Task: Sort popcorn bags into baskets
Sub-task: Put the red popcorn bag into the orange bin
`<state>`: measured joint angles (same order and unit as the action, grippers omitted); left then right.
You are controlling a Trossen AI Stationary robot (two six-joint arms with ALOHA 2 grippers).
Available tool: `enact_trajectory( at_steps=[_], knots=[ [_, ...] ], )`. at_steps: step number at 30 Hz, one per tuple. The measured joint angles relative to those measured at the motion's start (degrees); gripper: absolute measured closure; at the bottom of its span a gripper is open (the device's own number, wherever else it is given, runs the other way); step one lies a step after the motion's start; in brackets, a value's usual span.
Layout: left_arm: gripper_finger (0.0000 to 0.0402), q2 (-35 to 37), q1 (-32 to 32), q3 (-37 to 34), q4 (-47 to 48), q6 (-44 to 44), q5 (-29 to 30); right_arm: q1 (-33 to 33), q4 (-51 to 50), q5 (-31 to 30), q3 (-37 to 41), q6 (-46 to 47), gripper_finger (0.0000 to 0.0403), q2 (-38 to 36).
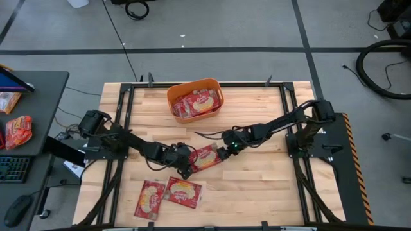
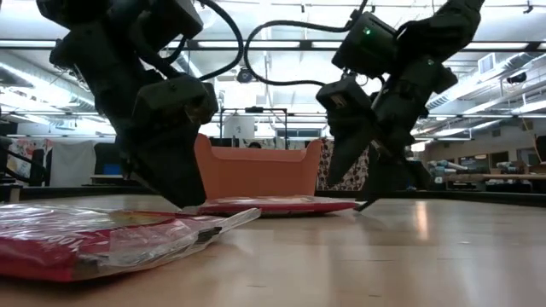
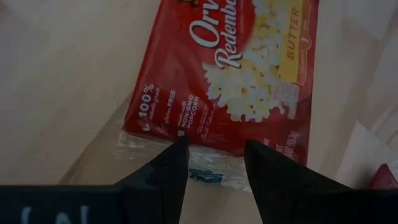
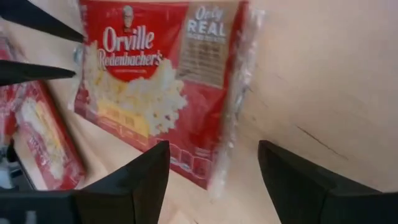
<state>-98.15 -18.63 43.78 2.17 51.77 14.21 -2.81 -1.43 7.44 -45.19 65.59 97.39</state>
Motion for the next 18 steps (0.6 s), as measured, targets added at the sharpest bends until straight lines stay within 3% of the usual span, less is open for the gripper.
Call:
enact_trajectory(
  at_steps=[12,18],
  knots=[
    [0.0237,-0.09,-0.26,-0.19,-1.25,0.02,0.89,-0.57,10.32,2.16,-5.2,-2.32,0.0157,7.91],
    [0.0237,-0.11,-0.28,-0.19,-1.72,-0.02,-0.23,0.7,11.21,5.11,-5.28,-4.13,0.0186,7.73]
  ],
)
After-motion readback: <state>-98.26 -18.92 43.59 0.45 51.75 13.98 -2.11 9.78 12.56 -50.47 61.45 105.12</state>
